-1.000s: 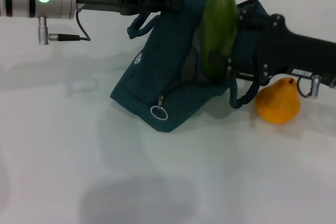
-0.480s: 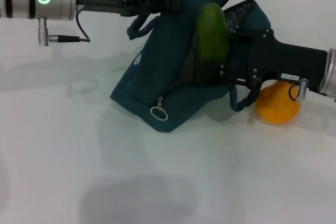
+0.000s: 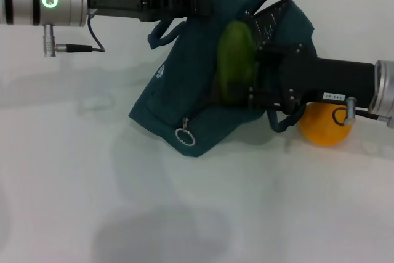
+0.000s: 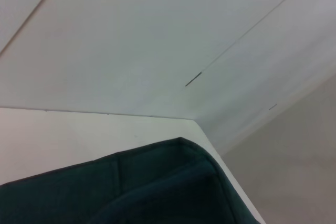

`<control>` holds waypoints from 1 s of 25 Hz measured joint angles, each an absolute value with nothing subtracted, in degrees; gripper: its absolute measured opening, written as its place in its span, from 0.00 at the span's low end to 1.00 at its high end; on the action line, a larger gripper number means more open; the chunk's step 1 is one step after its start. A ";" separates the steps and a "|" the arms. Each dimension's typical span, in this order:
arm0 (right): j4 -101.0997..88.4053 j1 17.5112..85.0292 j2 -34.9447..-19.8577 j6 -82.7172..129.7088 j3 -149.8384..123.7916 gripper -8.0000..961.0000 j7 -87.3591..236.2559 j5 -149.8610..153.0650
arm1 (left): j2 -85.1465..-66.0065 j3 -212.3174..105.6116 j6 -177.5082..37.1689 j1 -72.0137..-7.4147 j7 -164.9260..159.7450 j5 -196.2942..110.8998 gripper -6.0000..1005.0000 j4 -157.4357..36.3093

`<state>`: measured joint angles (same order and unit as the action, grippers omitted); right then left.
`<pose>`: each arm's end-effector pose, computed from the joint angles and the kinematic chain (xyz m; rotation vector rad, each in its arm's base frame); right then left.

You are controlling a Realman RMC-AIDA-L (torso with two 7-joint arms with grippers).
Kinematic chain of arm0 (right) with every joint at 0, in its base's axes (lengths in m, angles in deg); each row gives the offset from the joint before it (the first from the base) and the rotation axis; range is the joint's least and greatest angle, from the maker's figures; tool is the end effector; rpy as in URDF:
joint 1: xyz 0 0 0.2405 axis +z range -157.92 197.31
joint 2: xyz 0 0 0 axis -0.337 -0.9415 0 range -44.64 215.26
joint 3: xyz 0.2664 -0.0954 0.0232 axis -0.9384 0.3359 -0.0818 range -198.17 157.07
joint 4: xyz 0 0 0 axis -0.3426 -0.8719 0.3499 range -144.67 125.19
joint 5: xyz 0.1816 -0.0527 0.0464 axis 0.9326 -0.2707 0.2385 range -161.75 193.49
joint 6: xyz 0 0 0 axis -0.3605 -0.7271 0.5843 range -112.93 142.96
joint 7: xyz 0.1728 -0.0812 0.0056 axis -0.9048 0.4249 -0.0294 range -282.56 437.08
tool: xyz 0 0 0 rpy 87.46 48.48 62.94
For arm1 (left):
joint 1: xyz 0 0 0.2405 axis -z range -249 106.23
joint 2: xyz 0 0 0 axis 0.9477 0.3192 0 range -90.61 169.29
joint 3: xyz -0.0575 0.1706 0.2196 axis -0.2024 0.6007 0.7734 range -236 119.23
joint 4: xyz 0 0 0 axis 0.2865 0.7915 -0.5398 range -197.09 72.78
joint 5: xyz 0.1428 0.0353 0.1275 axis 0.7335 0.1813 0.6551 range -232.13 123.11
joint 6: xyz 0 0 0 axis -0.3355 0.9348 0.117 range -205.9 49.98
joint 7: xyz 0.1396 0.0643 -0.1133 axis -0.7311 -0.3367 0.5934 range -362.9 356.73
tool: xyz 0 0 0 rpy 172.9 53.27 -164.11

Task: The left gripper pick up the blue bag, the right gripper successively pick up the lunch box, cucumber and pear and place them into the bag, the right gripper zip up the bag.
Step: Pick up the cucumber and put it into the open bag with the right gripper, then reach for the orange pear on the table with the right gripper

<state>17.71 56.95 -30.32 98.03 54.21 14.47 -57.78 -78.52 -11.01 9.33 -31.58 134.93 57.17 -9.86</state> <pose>0.1626 0.3629 -0.0786 -2.7779 0.1610 1.0247 -0.1648 0.4066 -0.0211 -2.5621 -1.4767 -0.7805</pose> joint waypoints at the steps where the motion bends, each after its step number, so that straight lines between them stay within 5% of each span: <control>1: 17.75 56.77 -30.31 98.01 54.19 0.68 14.34 -57.75 | -78.53 -11.01 9.34 -31.58 134.92 57.16 0.07 -9.86; 25: 26.43 50.48 -29.66 98.52 46.88 0.70 2.29 -62.33 | -78.46 -11.02 9.93 -32.37 134.81 56.93 0.07 -9.86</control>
<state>26.43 50.48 -29.66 98.52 46.88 2.29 -62.33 -78.46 -11.02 9.93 -32.37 134.81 56.93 -9.86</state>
